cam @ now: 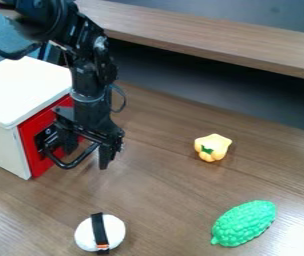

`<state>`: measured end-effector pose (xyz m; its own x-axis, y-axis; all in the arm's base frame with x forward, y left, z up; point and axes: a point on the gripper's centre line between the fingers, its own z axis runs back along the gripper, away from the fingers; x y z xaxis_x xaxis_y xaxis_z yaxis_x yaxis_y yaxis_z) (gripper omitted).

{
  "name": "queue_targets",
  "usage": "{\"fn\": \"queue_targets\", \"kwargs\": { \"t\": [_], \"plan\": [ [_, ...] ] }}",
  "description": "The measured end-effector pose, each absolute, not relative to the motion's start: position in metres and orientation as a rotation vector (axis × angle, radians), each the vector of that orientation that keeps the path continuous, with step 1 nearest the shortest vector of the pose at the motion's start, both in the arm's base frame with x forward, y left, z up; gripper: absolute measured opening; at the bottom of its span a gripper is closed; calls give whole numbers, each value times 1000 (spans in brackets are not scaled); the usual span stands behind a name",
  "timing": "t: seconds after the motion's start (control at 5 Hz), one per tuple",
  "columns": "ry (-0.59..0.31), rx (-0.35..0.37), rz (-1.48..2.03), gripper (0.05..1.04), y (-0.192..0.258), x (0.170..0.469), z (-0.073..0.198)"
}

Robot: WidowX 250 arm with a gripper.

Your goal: Open the drawer

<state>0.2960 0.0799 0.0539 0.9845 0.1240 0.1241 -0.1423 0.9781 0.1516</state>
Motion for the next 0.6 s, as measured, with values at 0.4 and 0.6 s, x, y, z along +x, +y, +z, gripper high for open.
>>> {"fn": "queue_targets", "kwargs": {
  "t": [0.4, 0.6],
  "plan": [
    [-127, 66, 120, 999, 77, 297, 42],
    [-130, -8, 79, 998, 65, 296, 37]
  ]
}}
